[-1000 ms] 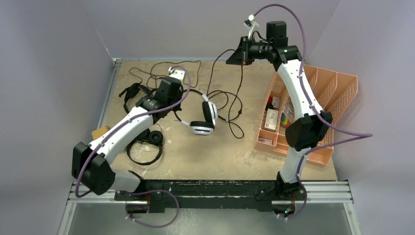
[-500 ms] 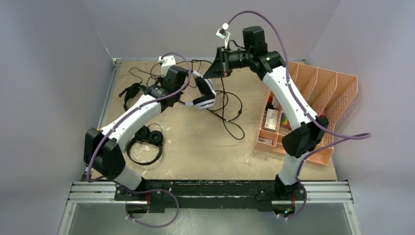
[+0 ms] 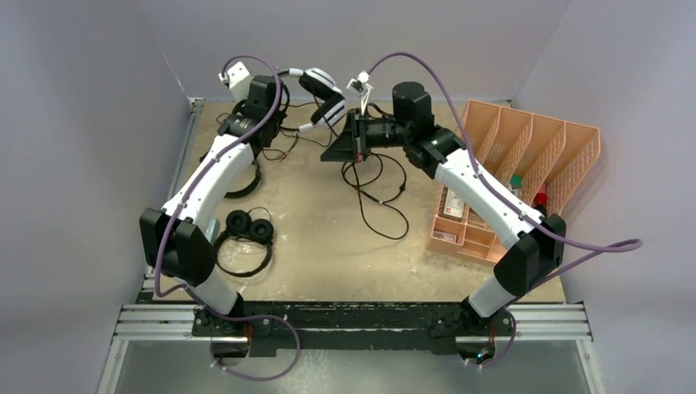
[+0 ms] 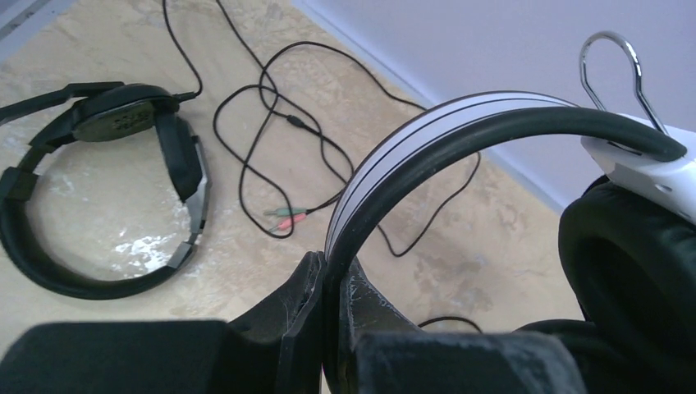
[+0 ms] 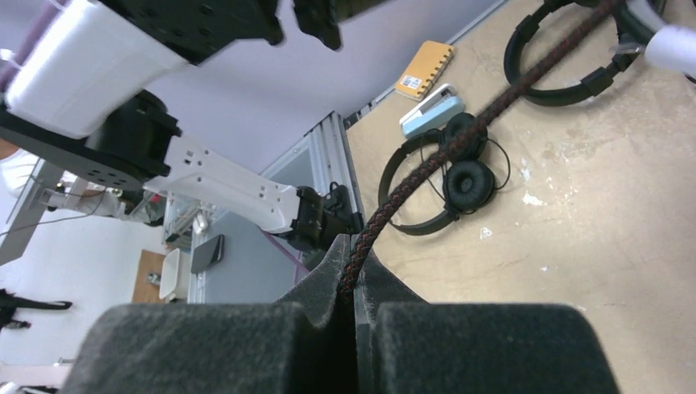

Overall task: Wrap the headphones
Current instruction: Wrap the headphones cable around the headphones.

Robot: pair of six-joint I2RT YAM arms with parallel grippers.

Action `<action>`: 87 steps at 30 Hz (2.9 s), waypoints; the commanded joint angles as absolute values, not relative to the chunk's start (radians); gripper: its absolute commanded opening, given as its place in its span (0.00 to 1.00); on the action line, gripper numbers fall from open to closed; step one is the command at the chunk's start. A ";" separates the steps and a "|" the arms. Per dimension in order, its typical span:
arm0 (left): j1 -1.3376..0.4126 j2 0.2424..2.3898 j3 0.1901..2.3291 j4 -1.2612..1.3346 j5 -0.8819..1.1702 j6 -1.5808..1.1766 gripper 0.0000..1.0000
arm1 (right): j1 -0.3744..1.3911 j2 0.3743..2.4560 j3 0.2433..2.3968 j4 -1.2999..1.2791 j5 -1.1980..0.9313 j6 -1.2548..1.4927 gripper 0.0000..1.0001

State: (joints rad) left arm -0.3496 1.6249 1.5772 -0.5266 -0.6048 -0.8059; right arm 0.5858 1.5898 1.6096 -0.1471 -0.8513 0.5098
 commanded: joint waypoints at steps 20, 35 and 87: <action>-0.288 1.461 1.724 -0.365 -0.021 -0.966 0.00 | 0.642 1.518 1.015 0.620 -0.446 0.494 0.08; -0.288 1.342 1.777 -0.488 0.061 -0.887 0.00 | 0.623 1.785 0.895 1.243 -0.325 0.368 0.72; -0.303 1.182 1.570 -0.597 0.316 -0.286 0.00 | 0.166 1.763 1.192 0.352 -0.729 0.391 0.00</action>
State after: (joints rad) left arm -0.2905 1.2758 1.6287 -0.5941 0.3698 -0.4500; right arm 0.2142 1.7603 1.0355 0.6796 -0.6472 0.4503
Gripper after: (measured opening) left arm 0.047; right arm 0.008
